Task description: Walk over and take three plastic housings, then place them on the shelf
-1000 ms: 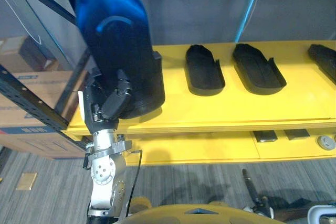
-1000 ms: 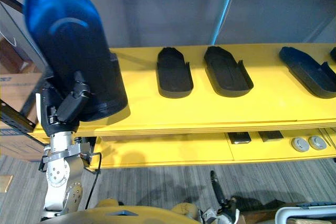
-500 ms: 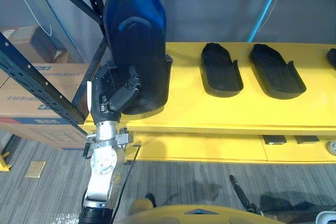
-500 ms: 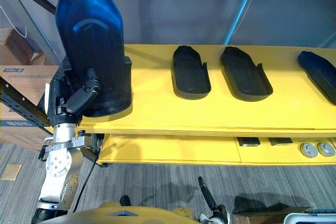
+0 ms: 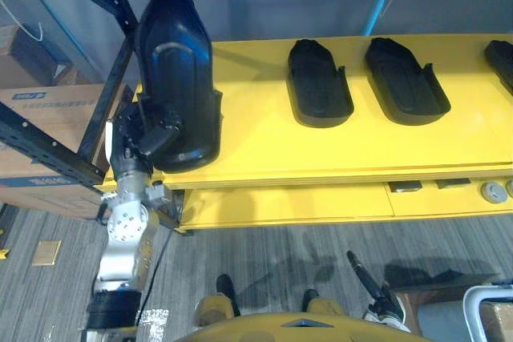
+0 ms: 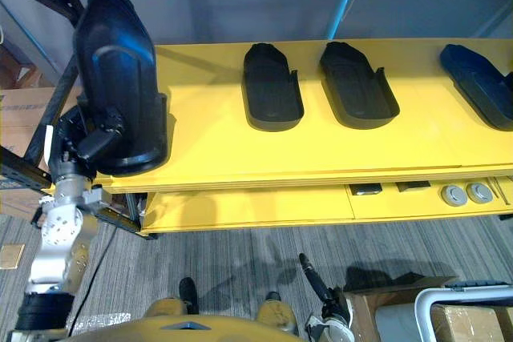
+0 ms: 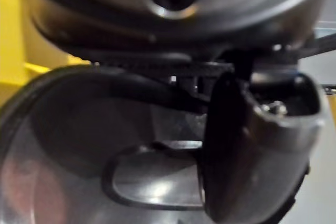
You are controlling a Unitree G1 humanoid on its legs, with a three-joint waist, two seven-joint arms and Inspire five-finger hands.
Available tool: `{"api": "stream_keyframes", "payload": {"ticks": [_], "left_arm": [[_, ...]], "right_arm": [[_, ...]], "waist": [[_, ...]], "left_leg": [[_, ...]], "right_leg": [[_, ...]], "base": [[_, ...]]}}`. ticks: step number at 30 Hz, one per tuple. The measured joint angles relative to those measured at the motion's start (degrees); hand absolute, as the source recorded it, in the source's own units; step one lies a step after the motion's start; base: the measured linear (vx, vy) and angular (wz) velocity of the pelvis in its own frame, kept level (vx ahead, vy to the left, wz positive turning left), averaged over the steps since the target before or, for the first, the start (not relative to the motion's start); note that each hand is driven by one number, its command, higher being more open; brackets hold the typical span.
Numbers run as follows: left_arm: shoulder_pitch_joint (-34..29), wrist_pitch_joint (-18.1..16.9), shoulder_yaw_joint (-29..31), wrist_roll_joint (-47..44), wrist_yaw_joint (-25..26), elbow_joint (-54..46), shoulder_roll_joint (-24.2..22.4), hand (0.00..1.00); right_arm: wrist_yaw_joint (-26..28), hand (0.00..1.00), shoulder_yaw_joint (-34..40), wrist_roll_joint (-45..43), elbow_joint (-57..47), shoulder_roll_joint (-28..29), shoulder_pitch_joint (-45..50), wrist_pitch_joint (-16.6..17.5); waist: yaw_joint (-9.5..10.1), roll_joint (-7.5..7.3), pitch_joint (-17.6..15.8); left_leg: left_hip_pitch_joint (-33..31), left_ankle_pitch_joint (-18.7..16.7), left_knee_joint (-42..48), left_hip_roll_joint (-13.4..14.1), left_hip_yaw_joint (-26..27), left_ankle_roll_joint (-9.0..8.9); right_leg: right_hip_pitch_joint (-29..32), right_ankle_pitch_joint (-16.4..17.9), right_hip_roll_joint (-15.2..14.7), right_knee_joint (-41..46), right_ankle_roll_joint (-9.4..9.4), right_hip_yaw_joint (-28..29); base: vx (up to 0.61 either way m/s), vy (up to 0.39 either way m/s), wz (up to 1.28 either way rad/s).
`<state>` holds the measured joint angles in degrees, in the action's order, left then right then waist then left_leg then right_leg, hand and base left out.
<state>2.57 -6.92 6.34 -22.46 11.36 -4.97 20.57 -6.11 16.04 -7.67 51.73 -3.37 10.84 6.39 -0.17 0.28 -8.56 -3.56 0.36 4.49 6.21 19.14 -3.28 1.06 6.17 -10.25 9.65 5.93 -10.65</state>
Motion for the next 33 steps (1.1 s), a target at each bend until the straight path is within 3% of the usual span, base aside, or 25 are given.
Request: {"api": "stream_keyframes", "payload": {"ticks": [6, 11, 18, 26, 33], "left_arm": [[7.8, 0.2, 1.8, -7.3, -5.3, 2.4, 6.0, 0.0], [13.9, 5.0, 4.8, -20.5, -7.4, 10.7, 6.9, 0.0], [17.0, 8.1, 5.9, -23.5, -7.7, 19.2, 7.6, 0.0], [25.5, 10.9, 5.7, -26.6, -9.1, 22.5, 9.9, 0.0], [29.4, 15.8, 4.4, -23.7, -12.2, 23.3, 12.1, 0.0]], "right_arm": [[0.2, 1.0, -3.7, 5.2, -0.6, -2.1, -0.6, -2.2], [-0.2, 1.0, -6.3, 5.2, -1.3, -3.4, -1.0, -2.5], [-1.5, 1.0, -10.0, 5.2, -5.7, -3.4, -2.3, -2.3], [-1.0, 1.0, -11.9, 5.0, -7.8, -3.9, -3.4, -2.4], [-0.9, 1.0, -12.2, 4.9, -7.7, -4.1, -3.4, -3.0]], "waist": [[-0.14, 1.15, -1.8], [-0.43, 1.01, -4.3], [-0.74, -0.68, -8.0], [-0.48, -0.8, -11.3], [-0.88, -0.98, -12.1]], "left_leg": [[0.1, 0.0, 0.1, 0.4, 1.0, 0.01], [0.1, 0.0, 0.5, 0.5, 1.4, 0.02], [-2.1, 0.0, 1.6, 0.7, 1.8, 0.08], [-4.0, -0.7, 4.4, 1.5, 1.2, 0.25], [-5.3, -1.1, 5.6, 1.8, 1.1, 0.29]], "right_leg": [[1.3, 0.1, 0.3, 1.2, -0.17, 1.5], [2.1, 0.3, 0.3, 2.3, -0.34, 2.3], [4.8, 0.2, 0.3, 3.7, -0.32, 3.1], [6.0, 0.6, 0.6, 5.1, -0.88, 3.1], [7.0, 0.6, 0.6, 5.7, -0.94, 3.1]], "base": [[-0.02, -0.001, -0.11], [-0.05, 0.0, -0.08], [-0.01, 0.003, -0.03], [-0.01, -0.003, 0.0], [-0.02, 0.004, 0.0]]}}
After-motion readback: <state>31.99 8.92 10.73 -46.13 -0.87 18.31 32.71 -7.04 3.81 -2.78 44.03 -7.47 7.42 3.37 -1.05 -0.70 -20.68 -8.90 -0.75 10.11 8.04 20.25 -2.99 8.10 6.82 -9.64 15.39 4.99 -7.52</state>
